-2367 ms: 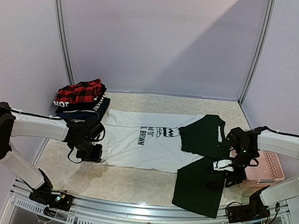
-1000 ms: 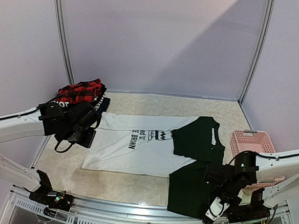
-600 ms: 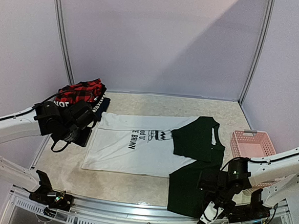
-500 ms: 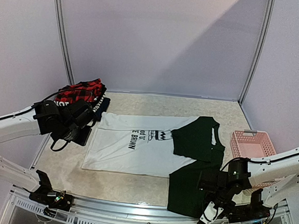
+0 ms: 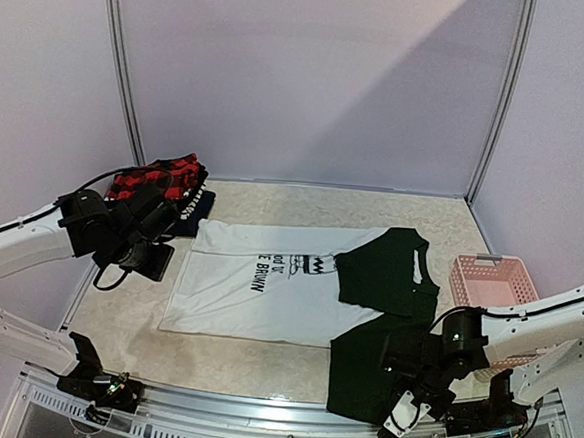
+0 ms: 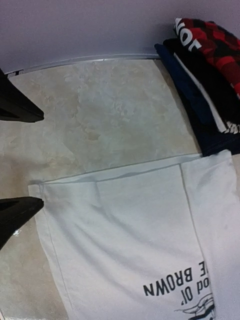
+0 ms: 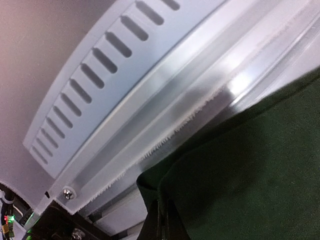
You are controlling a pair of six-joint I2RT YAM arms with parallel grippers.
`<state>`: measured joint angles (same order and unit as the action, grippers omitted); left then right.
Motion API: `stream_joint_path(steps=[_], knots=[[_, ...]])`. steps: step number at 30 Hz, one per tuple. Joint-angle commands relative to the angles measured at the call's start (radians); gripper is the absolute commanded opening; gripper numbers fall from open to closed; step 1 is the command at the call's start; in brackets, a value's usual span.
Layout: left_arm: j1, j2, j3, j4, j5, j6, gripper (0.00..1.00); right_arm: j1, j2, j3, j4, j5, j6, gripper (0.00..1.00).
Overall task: Fold and stack the mixed laundry pile
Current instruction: Adjust the 1/3-folded T-shirt at the center of the board, then fold the 1/3-folded T-shirt at the corner of the board.
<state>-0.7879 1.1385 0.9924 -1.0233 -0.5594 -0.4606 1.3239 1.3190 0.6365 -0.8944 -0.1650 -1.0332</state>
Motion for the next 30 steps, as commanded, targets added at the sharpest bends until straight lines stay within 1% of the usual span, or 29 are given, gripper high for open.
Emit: stream_joint_path(steps=[1, 3, 6, 8, 12, 15, 18, 25, 30], knots=[[0.012, 0.03, -0.081, -0.018, 0.193, -0.115, 0.51, 0.005, -0.094, 0.116, -0.14, 0.014, 0.066, 0.0], [0.01, 0.051, -0.133, -0.015, 0.256, -0.208, 0.5, 0.006, -0.144, 0.152, -0.173, -0.012, 0.096, 0.0], [0.007, 0.048, -0.218, 0.033, 0.312, -0.29, 0.49, 0.005, -0.181, 0.162, -0.187, -0.036, 0.148, 0.0], [0.007, 0.037, -0.263, 0.072, 0.333, -0.31, 0.48, 0.005, -0.198, 0.147, -0.182, -0.045, 0.174, 0.0], [0.009, 0.033, -0.313, 0.081, 0.363, -0.349, 0.49, 0.006, -0.217, 0.132, -0.173, -0.042, 0.201, 0.0], [0.009, 0.024, -0.356, 0.141, 0.407, -0.36, 0.53, 0.006, -0.217, 0.137, -0.172, -0.036, 0.205, 0.0], [0.015, 0.043, -0.374, 0.187, 0.407, -0.363, 0.53, 0.006, -0.216, 0.137, -0.168, -0.034, 0.204, 0.0], [0.051, 0.121, -0.387, 0.249, 0.373, -0.306, 0.51, 0.005, -0.215, 0.137, -0.174, -0.032, 0.213, 0.0], [0.082, 0.158, -0.415, 0.303, 0.385, -0.284, 0.48, 0.006, -0.217, 0.138, -0.178, -0.033, 0.22, 0.0]])
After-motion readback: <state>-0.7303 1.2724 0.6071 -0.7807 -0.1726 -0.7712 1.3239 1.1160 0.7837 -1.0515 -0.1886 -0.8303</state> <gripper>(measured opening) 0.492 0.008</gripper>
